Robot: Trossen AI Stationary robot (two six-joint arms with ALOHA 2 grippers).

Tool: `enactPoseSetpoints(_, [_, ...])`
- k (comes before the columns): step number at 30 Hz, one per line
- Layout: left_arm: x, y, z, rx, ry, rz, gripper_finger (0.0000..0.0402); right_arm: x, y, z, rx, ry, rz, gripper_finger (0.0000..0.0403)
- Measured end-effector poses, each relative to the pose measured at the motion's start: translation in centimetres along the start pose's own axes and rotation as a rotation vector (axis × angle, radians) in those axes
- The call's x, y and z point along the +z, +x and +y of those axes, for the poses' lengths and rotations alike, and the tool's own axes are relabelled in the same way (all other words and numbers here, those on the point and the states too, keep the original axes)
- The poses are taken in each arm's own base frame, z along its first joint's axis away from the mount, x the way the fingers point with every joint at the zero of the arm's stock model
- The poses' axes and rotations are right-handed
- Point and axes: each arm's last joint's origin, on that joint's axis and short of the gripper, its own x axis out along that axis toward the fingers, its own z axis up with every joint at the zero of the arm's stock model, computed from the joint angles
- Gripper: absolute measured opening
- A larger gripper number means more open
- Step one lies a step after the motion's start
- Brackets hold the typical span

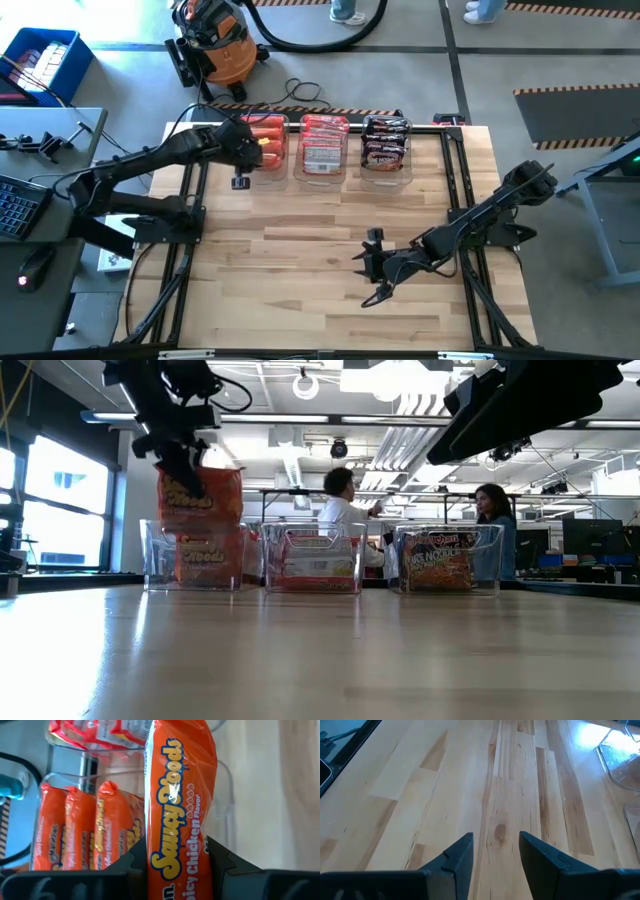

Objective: Sort Maruchan noodles
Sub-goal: Put the orange noodle pack into the left transparent bin

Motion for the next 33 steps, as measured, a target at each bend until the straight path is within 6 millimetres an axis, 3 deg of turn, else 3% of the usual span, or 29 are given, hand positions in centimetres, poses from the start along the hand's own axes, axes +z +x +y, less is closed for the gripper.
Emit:
enactPoseSetpoints(12, [-2.0, 3.3, 1.6, 0.000, -0.047, -0.004, 0.0086, 0.0, 0.0, -0.1, -0.002, -0.008, 0.001, 0.0140])
enactPoseSetpoints(18, [-2.0, 5.2, 2.4, 0.000, -0.061, 0.015, 0.0087, 0.0, 0.0, -0.1, -0.002, -0.011, 0.001, 0.0140])
enactPoseSetpoints(28, [-1.8, 7.4, 3.0, 0.015, -0.106, 0.032, 0.0145, 0.0, 0.0, -0.1, -0.002, -0.012, 0.002, 0.0140])
enactPoseSetpoints(33, [-1.8, 7.5, 3.0, 0.051, -0.082, 0.068, 0.0151, 0.0, 0.0, -0.1, -0.002, -0.012, 0.002, 0.0140])
